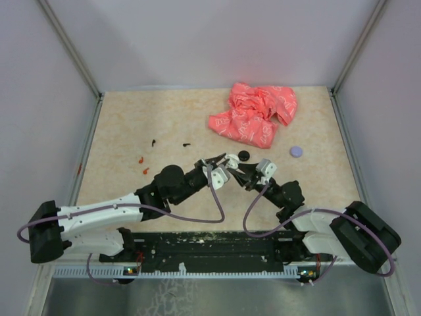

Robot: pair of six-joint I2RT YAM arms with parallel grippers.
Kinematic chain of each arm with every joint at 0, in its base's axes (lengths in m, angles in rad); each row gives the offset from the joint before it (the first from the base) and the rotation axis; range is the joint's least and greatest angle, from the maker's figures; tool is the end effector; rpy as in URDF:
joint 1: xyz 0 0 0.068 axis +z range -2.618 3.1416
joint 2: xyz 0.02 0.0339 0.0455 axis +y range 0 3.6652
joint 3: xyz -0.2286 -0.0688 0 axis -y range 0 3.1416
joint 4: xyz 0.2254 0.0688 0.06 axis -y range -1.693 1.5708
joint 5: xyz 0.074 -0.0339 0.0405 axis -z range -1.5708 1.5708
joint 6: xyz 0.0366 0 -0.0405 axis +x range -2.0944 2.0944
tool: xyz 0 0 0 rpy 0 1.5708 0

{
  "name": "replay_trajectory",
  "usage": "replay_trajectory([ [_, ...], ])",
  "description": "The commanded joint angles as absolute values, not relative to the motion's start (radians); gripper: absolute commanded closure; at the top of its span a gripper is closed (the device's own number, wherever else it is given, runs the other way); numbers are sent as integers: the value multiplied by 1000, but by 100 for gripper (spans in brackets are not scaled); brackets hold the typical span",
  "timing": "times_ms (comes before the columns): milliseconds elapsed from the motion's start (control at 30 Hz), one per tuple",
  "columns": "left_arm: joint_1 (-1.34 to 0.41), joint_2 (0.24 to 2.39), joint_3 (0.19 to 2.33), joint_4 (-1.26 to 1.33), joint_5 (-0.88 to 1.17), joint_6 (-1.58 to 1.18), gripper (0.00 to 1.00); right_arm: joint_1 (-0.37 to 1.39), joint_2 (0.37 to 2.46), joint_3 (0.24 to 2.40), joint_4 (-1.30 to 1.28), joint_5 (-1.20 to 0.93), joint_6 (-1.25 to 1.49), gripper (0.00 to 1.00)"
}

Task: Insert the wireless bluetooth earbuds into the charging case
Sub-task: Place the earbud in the charging case.

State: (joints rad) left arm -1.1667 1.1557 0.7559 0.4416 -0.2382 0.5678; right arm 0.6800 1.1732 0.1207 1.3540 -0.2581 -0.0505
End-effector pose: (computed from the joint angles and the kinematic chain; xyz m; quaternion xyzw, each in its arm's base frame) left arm 0.1134 -0.2433 0.2948 0.4686 0.5100 -0.1328 0.7090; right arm 0.1494 0.1328 0.1907 -0.3068 0.5122 0.3198 0.7357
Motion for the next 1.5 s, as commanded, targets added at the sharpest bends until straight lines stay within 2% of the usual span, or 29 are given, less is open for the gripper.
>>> replay_trajectory([
  [0, -1179, 1162, 745, 530, -177, 650, 85, 681, 1149, 162, 1418, -278, -34, 100],
  [433, -1198, 1225, 732, 558, -153, 738, 85, 681, 1109, 159, 1406, -296, -15, 100],
  [800, -1218, 1262, 730, 574, -227, 824, 86, 682, 1099, 158, 1408, -303, -10, 100],
  [1467, -1239, 1233, 750, 456, -263, 911, 86, 681, 1104, 154, 1419, -289, -11, 100],
])
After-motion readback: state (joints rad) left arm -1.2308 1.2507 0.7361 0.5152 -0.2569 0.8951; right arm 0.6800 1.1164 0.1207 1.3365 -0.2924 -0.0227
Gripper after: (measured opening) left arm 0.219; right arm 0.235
